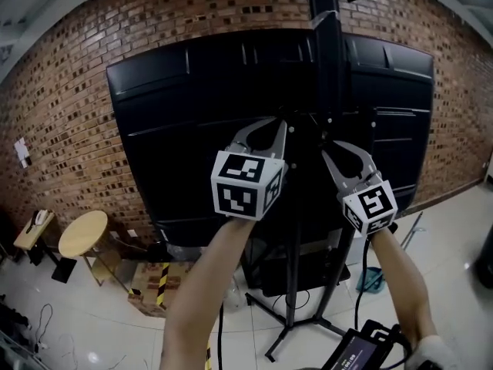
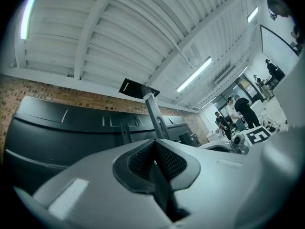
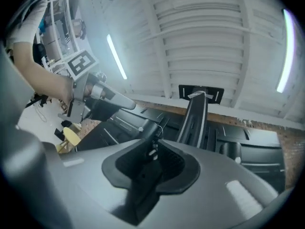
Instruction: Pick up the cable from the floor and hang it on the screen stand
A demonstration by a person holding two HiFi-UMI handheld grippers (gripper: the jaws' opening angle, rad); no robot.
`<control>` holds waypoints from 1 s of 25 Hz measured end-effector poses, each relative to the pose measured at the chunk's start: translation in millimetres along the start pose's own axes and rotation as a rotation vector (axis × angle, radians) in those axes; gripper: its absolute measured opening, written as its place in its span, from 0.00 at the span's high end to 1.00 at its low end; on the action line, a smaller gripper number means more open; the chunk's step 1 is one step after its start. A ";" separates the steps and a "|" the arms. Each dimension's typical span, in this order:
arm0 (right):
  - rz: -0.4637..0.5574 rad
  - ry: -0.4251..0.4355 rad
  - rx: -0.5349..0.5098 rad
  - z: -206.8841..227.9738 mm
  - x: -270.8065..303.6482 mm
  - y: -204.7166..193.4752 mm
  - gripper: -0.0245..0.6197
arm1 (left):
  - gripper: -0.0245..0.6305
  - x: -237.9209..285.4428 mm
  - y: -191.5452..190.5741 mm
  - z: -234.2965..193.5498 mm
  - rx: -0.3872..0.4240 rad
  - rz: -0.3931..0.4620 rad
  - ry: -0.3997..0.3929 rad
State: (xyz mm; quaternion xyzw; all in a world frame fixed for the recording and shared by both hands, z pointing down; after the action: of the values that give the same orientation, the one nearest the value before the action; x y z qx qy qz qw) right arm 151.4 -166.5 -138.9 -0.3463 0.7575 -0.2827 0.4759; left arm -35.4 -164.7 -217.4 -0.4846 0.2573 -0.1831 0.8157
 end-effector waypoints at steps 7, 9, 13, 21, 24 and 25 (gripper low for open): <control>0.063 0.012 0.271 -8.5 -60.6 11.1 0.84 | 0.93 -8.0 -26.8 49.1 0.056 0.022 -0.018; 0.059 0.091 0.337 -19.2 -70.0 17.6 0.90 | 0.93 -9.7 -35.1 58.1 0.022 0.020 -0.029; 0.020 0.198 0.438 -42.6 -86.0 21.6 0.96 | 0.93 -18.8 -53.7 80.1 -0.030 0.015 -0.025; -0.202 0.283 0.528 -112.1 -139.6 -11.6 0.96 | 0.93 -97.0 -104.3 147.1 -0.162 0.014 0.086; -0.299 0.309 0.549 -146.7 -179.5 -31.9 0.96 | 0.93 -138.8 -141.5 182.4 -0.258 -0.027 0.121; -0.321 0.320 0.554 -159.0 -191.0 -42.2 0.96 | 0.93 -152.4 -157.7 193.5 -0.278 -0.045 0.131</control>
State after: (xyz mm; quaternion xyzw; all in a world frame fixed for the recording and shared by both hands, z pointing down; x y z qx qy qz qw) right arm 75.1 -24.6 55.0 -0.2703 0.6529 -0.5990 0.3766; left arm -49.6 -19.5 36.0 -0.5857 0.3220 -0.1949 0.7179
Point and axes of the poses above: the fingertips, and each gripper's own axes: x forward along the fingers, z to its right, y out of its top, the point moved 8 cm from there along -x, backward along the fingers, and after that the axes turned 12 degrees about -y, right-handed, at the moved point
